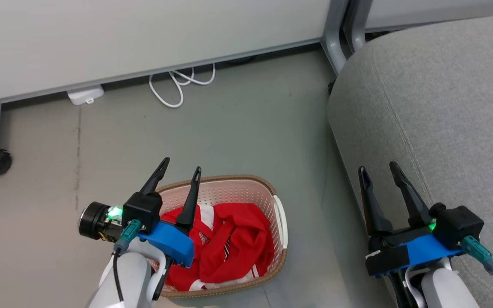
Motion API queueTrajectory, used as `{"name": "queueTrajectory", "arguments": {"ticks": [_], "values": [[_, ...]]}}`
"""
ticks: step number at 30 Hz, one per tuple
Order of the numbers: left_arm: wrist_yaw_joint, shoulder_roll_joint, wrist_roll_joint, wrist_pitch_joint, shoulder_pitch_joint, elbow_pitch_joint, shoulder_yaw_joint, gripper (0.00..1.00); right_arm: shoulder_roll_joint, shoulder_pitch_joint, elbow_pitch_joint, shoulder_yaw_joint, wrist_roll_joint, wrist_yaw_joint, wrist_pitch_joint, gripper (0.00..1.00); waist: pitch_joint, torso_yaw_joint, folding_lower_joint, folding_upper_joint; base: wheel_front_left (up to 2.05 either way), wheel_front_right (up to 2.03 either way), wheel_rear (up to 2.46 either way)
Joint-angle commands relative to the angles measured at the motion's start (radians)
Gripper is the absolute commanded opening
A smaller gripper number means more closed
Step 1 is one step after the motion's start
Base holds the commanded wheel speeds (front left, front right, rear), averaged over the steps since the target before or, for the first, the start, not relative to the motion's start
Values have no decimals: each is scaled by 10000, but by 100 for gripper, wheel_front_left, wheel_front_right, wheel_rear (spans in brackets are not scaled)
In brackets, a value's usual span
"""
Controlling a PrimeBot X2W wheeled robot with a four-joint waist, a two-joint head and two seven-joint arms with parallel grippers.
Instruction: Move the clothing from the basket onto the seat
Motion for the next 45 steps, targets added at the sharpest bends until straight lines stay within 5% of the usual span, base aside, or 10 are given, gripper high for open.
{"name": "queueTrajectory", "arguments": {"ticks": [1, 17, 32, 45], "values": [[-20, 96, 2, -28, -263, 132, -129, 100, -54, -160, -51, 31, 44, 4, -42, 100, 584, -399, -1, 0, 0, 0, 0], [-24, 1501, -961, -29, -3202, 3448, -2942, 100, -44, -1811, -574, 529, 460, 4, -41, 100, 3585, -1731, -1, 0, 0, 0, 0], [-25, 1900, -2102, 71, -5151, 6525, -5541, 100, -42, -2953, -1263, 784, 652, 4, -41, 100, 5893, -2182, -1, 0, 0, 0, 0], [-25, 2019, -3093, 670, -6167, 7567, -6953, 100, -42, -3466, -1780, 900, 724, 4, -41, 100, 7143, -2318, -1, 0, 0, 0, 0]]}}
